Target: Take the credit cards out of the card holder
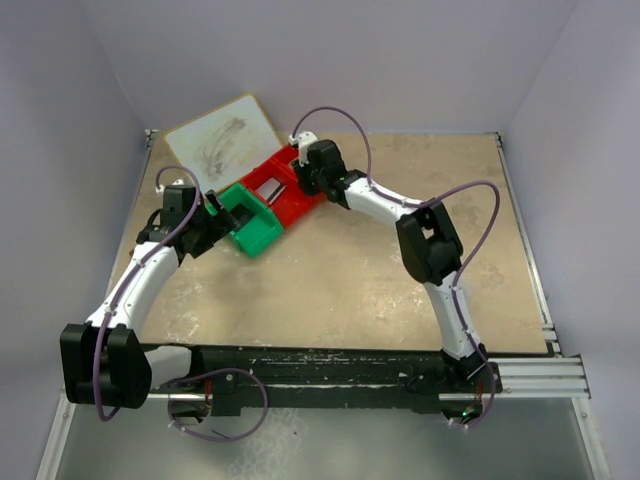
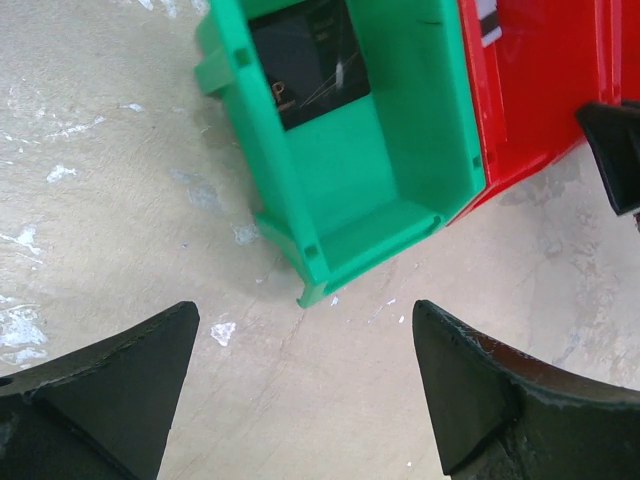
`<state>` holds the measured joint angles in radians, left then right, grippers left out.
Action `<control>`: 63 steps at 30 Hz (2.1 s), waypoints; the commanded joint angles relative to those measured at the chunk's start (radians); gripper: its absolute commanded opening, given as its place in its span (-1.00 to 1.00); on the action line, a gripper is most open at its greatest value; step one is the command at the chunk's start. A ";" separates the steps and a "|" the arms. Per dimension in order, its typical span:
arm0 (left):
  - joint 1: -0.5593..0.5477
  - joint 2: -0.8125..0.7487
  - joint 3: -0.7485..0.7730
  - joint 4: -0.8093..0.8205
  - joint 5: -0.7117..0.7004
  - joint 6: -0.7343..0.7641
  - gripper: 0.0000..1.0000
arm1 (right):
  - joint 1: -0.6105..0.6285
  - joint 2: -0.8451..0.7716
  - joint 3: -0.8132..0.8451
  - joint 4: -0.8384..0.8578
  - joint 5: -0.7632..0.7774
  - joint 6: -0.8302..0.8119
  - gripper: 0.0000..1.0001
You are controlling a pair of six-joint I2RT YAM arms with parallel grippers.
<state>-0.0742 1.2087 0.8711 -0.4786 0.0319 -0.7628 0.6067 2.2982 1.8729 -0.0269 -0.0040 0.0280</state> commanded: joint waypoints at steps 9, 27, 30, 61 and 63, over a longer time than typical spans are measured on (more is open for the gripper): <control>0.005 0.004 0.038 0.007 -0.044 0.042 0.70 | -0.008 -0.310 -0.367 0.109 0.248 0.153 -0.50; 0.005 0.058 0.128 -0.126 -0.422 0.015 0.87 | -0.008 -0.626 -0.756 0.035 0.494 0.508 -0.47; 0.007 0.078 0.155 -0.144 -0.497 -0.003 0.88 | -0.008 -0.665 -0.794 0.036 0.497 0.533 -0.46; 0.377 0.787 0.584 -0.190 -0.615 0.128 0.82 | -0.008 -0.861 -0.754 -0.045 0.252 0.412 0.20; 0.378 0.789 0.543 -0.165 -0.533 0.131 0.76 | -0.008 -0.870 -0.750 -0.056 0.246 0.414 0.21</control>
<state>0.3004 1.9614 1.4307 -0.6197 -0.6342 -0.6853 0.6010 1.4719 1.0813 -0.0624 0.2661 0.4534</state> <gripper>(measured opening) 0.905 0.600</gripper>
